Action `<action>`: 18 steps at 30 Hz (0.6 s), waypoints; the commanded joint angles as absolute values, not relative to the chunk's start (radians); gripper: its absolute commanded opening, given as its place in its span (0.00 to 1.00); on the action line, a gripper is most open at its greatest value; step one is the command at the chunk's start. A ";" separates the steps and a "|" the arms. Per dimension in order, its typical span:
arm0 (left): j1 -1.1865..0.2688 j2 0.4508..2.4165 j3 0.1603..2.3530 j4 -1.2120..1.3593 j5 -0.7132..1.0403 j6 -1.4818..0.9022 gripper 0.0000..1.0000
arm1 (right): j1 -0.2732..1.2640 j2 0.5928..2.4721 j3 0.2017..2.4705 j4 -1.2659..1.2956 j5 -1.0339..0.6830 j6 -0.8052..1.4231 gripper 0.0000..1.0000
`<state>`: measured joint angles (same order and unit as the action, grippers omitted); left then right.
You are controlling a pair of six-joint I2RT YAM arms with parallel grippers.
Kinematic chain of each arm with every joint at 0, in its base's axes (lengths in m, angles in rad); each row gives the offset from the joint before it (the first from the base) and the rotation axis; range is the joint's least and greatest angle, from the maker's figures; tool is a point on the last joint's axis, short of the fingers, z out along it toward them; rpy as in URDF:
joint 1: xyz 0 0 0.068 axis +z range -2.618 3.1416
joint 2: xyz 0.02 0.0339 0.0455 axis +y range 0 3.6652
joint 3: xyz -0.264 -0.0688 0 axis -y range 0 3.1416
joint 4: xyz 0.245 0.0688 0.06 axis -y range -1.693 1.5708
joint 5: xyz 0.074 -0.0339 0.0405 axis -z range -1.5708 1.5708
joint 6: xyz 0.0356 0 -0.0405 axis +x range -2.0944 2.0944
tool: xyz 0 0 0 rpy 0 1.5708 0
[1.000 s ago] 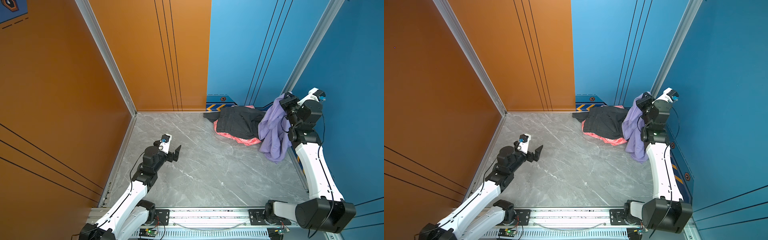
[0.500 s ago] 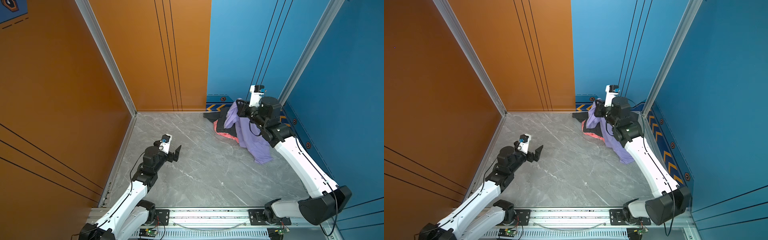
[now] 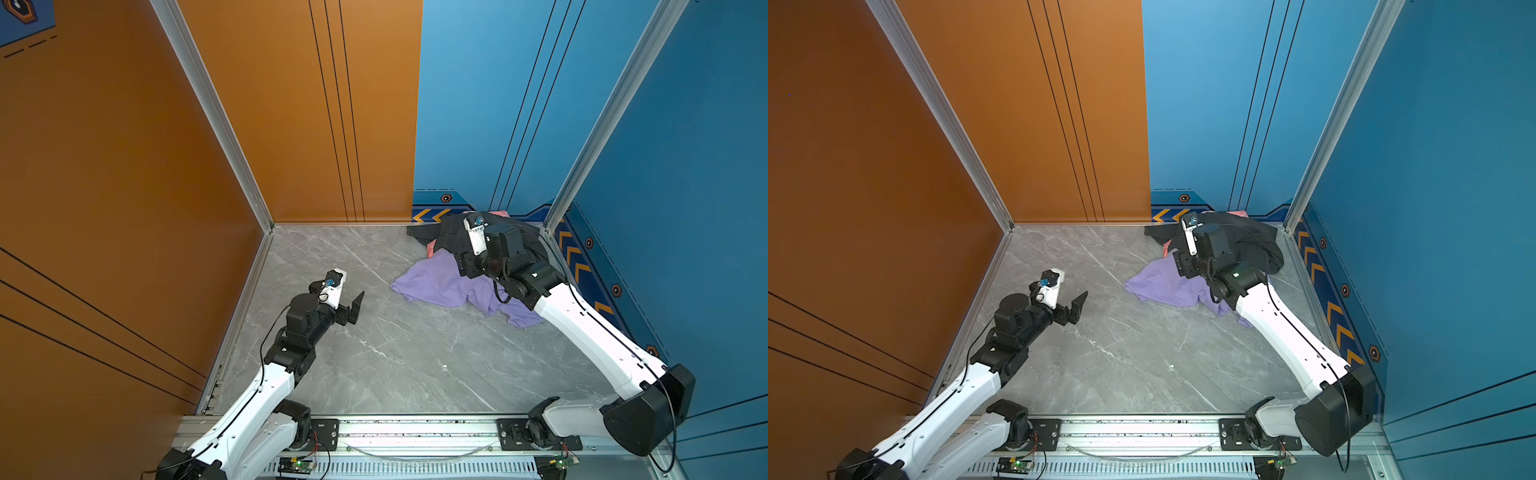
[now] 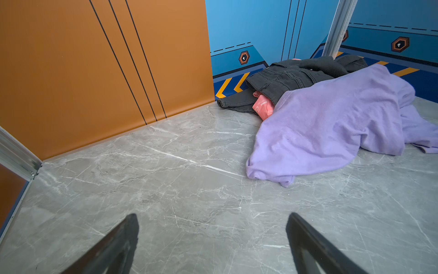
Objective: Pick out a specific cloth from the pile
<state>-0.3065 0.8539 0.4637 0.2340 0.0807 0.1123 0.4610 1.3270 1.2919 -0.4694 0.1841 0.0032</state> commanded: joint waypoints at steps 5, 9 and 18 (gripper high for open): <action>-0.323 0.842 0.448 0.227 0.108 0.135 0.98 | 0.278 1.276 1.154 -0.500 0.175 0.233 0.81; -0.328 0.842 0.444 0.239 0.134 0.136 0.98 | 0.210 1.305 1.096 -0.492 0.124 0.312 0.79; -0.334 0.836 0.438 0.255 0.179 0.140 0.98 | 0.107 1.446 1.027 -0.394 -0.057 0.443 0.63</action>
<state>-0.3241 0.8505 0.4561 0.2356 0.1440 0.1169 0.1146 1.4128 1.0401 -0.4404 0.0322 0.3695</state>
